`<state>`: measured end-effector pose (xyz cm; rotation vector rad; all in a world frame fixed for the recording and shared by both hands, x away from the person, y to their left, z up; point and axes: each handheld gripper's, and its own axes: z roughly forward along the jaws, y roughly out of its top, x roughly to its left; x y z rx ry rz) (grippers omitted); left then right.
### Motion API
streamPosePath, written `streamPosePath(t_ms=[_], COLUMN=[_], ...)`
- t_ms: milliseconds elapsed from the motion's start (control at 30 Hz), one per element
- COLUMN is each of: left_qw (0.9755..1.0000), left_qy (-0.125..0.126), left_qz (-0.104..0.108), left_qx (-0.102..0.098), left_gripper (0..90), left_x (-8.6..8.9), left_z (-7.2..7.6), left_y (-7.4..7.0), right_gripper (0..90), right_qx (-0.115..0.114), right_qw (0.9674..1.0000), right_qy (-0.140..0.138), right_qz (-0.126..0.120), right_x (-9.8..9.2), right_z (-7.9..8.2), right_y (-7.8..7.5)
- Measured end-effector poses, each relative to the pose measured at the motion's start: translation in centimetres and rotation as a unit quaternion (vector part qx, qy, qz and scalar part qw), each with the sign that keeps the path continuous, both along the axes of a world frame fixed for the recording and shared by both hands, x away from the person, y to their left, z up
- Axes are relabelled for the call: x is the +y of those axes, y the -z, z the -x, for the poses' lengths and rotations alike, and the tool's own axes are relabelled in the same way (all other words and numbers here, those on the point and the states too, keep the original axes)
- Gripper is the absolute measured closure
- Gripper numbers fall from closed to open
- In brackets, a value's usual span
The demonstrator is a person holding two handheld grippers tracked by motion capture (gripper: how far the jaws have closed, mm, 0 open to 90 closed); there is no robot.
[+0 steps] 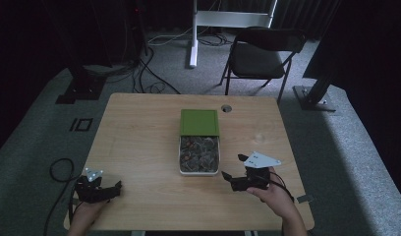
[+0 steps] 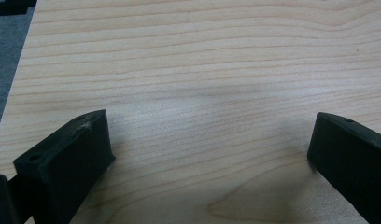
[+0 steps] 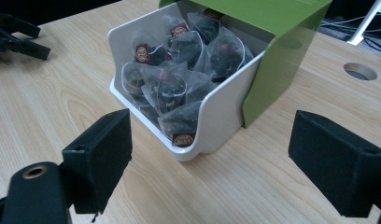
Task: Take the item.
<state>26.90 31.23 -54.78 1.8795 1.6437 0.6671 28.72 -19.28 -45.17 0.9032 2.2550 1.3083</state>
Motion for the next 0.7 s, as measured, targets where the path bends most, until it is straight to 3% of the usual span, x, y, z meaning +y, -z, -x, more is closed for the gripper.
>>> streamPosePath(t_ms=[700], left_qw=[1.0], left_qy=[0.0], left_qz=[0.0], left_qx=[0.001], left_gripper=[0.2], left_x=[0.0], left_z=[0.0], left_y=[0.0], right_gripper=[14.1], right_qx=[-0.002], right_qw=[0.9994], right_qy=[-0.034], right_qz=[0.001], right_x=[3.3], right_z=[-1.0], right_y=[-0.6])
